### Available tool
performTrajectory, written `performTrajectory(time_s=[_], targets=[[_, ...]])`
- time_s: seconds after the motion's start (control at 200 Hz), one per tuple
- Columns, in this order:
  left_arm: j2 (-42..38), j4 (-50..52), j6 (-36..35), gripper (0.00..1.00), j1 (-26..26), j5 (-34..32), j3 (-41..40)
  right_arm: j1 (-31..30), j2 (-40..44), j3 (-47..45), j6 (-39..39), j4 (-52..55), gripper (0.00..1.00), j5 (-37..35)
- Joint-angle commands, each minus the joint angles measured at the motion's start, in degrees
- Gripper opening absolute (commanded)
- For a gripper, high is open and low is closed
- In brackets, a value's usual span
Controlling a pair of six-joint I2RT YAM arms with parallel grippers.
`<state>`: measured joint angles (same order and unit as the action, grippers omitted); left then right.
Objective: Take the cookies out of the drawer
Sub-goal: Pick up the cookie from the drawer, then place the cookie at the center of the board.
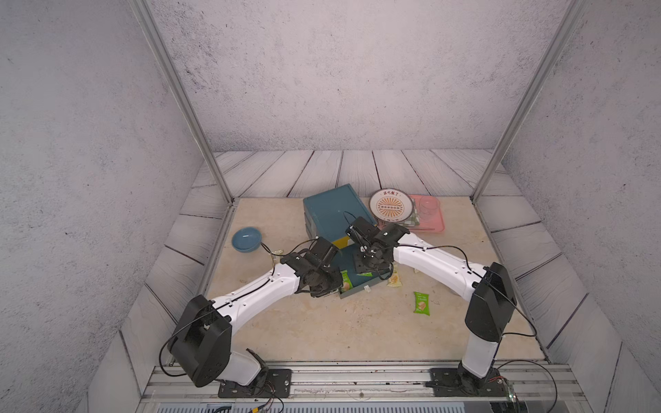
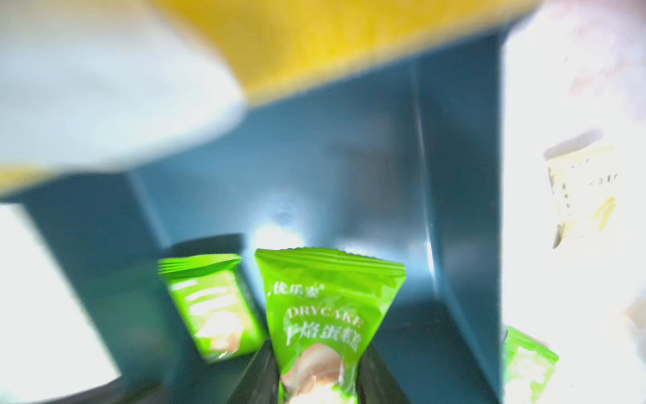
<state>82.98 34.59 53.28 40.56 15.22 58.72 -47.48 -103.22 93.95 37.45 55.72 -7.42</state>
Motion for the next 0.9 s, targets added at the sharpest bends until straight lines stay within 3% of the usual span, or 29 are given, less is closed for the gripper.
performTrajectory(time_s=[0.0, 0.365, 0.636, 0.746, 0.896], targets=[[2.2, 3.4, -2.5, 0.12, -0.1, 0.7, 0.0, 0.3, 3.3, 1.0, -0.8, 1.1, 0.37, 0.3], [2.7, 3.8, -3.0, 0.12, -0.3, 0.7, 0.5, 1.9, 7.7, 1.6, -0.9, 3.6, 0.37, -0.6], [2.9, 5.1, -4.4, 0.12, -1.3, 1.0, 1.6, 12.0, 17.2, -3.0, -3.6, 5.4, 0.37, -0.6], [2.8, 5.9, -5.3, 0.12, -1.9, 1.4, 2.3, 17.7, 18.0, -6.8, -5.4, 6.4, 0.37, 1.2], [2.6, 7.6, -6.6, 0.12, -2.5, 1.6, 3.5, 20.6, 17.6, -14.2, -7.3, 3.6, 0.36, 1.0]])
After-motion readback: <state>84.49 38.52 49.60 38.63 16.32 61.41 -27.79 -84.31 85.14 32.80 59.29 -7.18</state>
